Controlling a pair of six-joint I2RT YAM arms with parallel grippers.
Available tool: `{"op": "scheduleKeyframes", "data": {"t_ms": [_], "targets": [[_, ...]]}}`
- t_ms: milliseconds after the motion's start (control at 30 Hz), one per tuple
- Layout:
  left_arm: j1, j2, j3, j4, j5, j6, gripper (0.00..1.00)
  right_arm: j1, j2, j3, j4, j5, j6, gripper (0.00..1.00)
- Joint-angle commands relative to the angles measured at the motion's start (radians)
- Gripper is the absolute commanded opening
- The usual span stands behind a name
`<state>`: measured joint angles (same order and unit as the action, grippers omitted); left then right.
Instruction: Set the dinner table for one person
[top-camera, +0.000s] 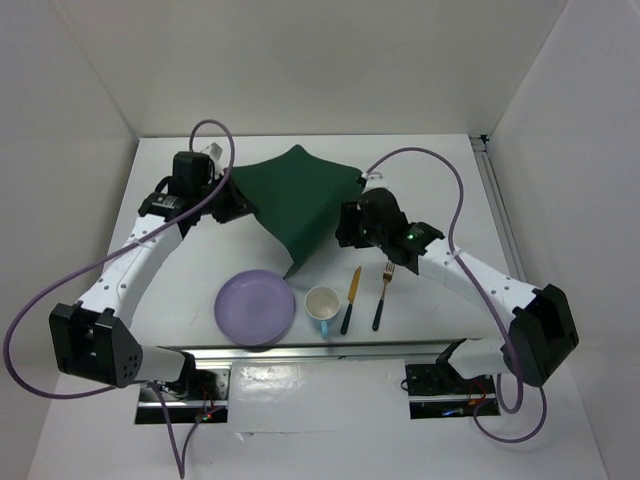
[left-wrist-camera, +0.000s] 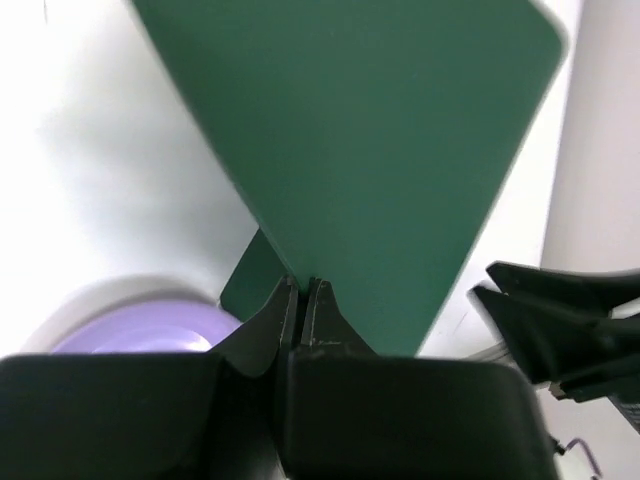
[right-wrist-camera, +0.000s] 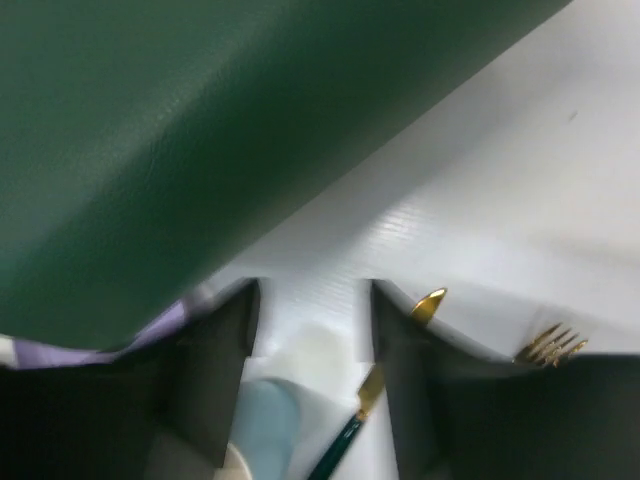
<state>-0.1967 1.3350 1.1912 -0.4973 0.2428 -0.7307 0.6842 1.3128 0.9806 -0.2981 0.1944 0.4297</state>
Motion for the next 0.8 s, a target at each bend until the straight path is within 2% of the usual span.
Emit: {"op": "scheduleKeyframes", "data": {"t_ms": [0, 33, 100, 133, 200, 367, 500, 633, 767], "targets": [[0.008, 0.039, 0.143, 0.055, -0.036, 0.034, 0.00, -0.075, 0.025, 0.128, -0.029, -0.167, 0.052, 0.66], [0.008, 0.056, 0.175, 0.055, -0.036, 0.034, 0.00, -0.075, 0.035, 0.148, -0.029, -0.208, 0.052, 0.75], [0.008, 0.113, 0.275, 0.055, -0.022, 0.010, 0.00, -0.063, 0.055, 0.205, -0.045, -0.228, 0.020, 0.86], [-0.006, 0.134, 0.309, 0.065, -0.022, 0.010, 0.00, -0.049, 0.065, 0.216, -0.045, -0.242, 0.006, 0.95], [-0.036, 0.191, 0.405, 0.065, -0.022, -0.019, 0.00, -0.002, 0.065, 0.239, -0.055, -0.193, -0.032, 1.00], [-0.096, 0.268, 0.511, 0.055, -0.048, -0.051, 0.00, 0.158, 0.063, 0.210, 0.028, 0.006, -0.040, 1.00], [-0.148, 0.309, 0.573, 0.066, -0.079, -0.061, 0.00, 0.235, 0.048, 0.095, 0.248, 0.132, -0.019, 1.00], [-0.184, 0.349, 0.636, 0.042, -0.097, -0.061, 0.00, 0.245, 0.080, 0.069, 0.339, 0.169, 0.064, 1.00], [-0.193, 0.349, 0.659, 0.032, -0.108, -0.052, 0.00, 0.245, 0.106, 0.093, 0.326, 0.189, 0.182, 1.00]]}}
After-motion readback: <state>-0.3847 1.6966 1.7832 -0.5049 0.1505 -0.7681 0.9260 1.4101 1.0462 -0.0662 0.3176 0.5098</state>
